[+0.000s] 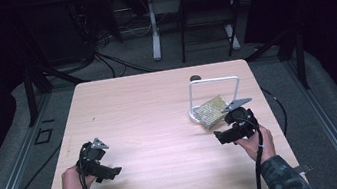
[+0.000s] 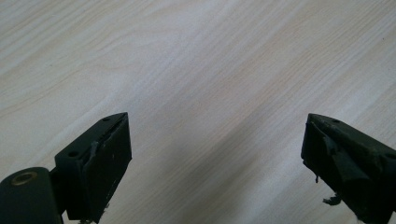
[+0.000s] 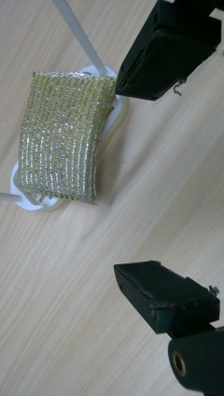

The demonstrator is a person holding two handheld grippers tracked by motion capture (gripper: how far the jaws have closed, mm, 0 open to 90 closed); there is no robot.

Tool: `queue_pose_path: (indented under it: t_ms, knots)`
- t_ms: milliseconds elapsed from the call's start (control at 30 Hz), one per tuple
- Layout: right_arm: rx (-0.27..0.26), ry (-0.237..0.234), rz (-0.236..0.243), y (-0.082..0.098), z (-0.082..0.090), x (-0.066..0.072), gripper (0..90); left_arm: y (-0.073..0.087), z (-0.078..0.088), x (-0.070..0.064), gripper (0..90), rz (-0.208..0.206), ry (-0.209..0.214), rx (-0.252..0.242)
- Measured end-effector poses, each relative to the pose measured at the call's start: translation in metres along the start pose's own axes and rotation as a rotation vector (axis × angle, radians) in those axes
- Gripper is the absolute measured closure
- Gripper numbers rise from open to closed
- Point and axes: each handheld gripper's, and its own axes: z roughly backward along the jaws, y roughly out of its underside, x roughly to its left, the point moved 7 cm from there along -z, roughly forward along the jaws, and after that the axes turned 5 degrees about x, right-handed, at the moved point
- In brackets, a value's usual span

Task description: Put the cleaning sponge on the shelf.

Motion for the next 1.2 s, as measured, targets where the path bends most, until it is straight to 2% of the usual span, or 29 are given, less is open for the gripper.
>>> queue_pose_path:
  t_ms: [267,467,633,700,767,867,1000,1200]
  knots:
    - [0.032,-0.014,-0.009,0.020,0.000,0.003,11.0,0.001,-0.001,-0.001,8.4,0.000,0.009,0.007]
    - [0.062,-0.020,-0.017,0.037,-0.001,0.002,10.9,0.000,-0.002,-0.003,8.4,-0.021,0.004,0.014]
    - [0.077,-0.024,-0.039,0.049,-0.002,0.000,10.9,0.001,-0.002,-0.004,8.4,-0.026,0.003,0.017]
    - [0.099,-0.027,-0.045,0.057,-0.003,-0.002,10.7,0.000,-0.002,-0.004,8.4,-0.029,-0.002,0.018]
    - [0.097,-0.044,-0.071,0.061,-0.004,-0.001,10.6,0.000,-0.002,-0.004,8.4,-0.036,-0.003,0.020]
    - [0.104,-0.059,-0.079,0.065,-0.005,-0.001,10.6,0.000,-0.002,-0.005,8.4,-0.037,-0.004,0.021]
    - [0.139,-0.057,-0.070,0.070,-0.009,-0.002,10.4,0.000,-0.002,-0.006,8.4,-0.045,-0.008,0.021]
    - [0.117,-0.052,-0.074,0.067,-0.008,-0.001,11.0,0.000,-0.002,-0.006,8.4,-0.048,-0.003,0.024]
